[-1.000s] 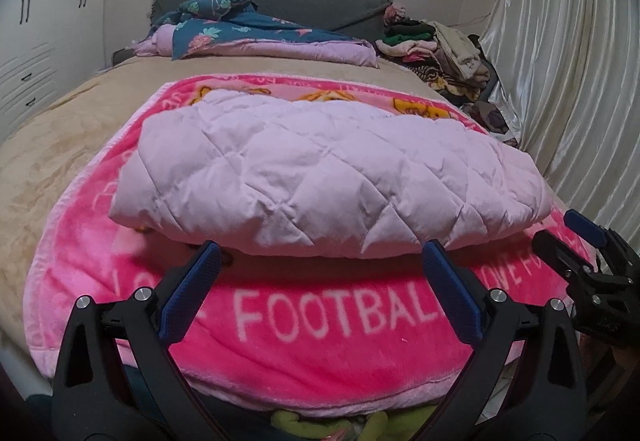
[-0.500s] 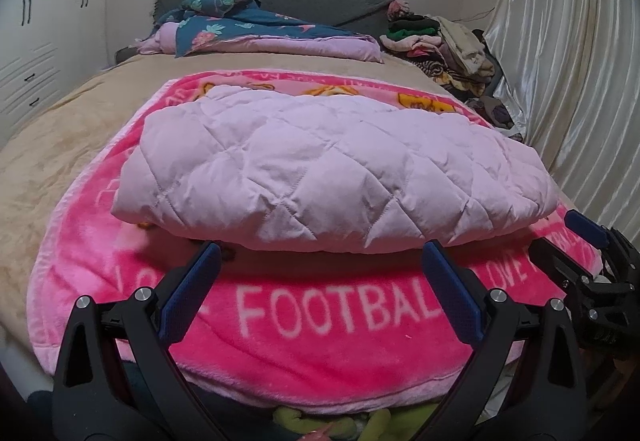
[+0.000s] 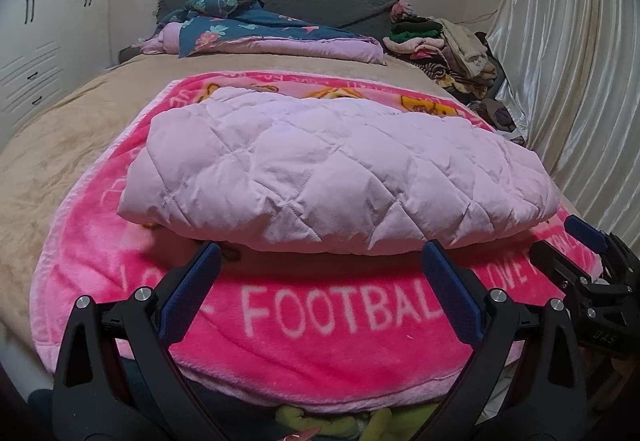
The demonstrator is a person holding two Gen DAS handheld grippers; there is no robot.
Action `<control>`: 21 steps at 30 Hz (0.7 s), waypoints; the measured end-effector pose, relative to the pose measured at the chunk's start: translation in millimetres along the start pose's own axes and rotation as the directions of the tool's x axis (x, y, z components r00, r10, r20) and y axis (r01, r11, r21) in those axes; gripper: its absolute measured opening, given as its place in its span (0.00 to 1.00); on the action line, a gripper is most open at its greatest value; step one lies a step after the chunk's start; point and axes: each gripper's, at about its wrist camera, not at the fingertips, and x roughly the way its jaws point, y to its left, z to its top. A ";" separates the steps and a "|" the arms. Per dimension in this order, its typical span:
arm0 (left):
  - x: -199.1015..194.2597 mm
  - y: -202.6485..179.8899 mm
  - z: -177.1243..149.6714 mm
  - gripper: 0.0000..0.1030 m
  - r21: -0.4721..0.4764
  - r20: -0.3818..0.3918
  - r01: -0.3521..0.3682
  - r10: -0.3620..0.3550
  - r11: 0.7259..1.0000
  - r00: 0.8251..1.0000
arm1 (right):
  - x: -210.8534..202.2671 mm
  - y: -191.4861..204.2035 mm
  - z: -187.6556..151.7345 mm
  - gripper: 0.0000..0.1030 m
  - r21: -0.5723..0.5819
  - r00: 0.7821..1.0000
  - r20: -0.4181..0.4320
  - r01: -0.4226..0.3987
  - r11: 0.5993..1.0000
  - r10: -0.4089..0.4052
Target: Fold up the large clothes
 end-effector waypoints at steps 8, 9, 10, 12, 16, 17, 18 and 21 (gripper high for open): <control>-2.2 0.5 0.4 0.91 0.000 0.003 0.002 -0.002 1.000 1.000 | -0.5 0.1 -0.5 0.96 0.002 1.000 0.000 0.000 1.000 0.000; -3.4 0.7 1.0 0.91 0.001 0.006 0.002 -0.002 1.000 1.000 | -0.6 0.1 -0.7 0.96 0.002 1.000 -0.001 -0.001 1.000 0.001; -3.7 1.0 1.2 0.91 0.000 0.007 0.002 -0.002 1.000 1.000 | -0.7 0.1 -0.4 0.96 0.003 1.000 0.000 -0.002 1.000 0.002; -3.2 0.9 0.7 0.91 0.001 0.006 0.002 -0.002 1.000 1.000 | -1.0 0.2 -0.5 0.96 0.002 1.000 0.000 0.000 1.000 0.000; -4.5 1.3 1.8 0.91 -0.002 0.007 0.000 0.000 1.000 1.000 | -0.8 0.1 -0.4 0.96 0.001 1.000 0.000 0.000 1.000 0.000; -4.4 1.2 2.1 0.91 -0.002 0.007 0.001 -0.001 1.000 1.000 | -0.9 0.0 -0.5 0.96 0.002 1.000 0.000 -0.001 1.000 0.001; -4.7 1.3 2.4 0.91 -0.002 0.007 -0.001 0.001 1.000 1.000 | -0.9 0.2 -0.3 0.96 0.003 1.000 0.000 -0.001 1.000 0.001; -5.0 1.8 2.7 0.91 -0.004 0.007 0.004 -0.004 1.000 1.000 | -1.1 0.2 -0.2 0.96 0.003 1.000 0.001 -0.001 1.000 0.001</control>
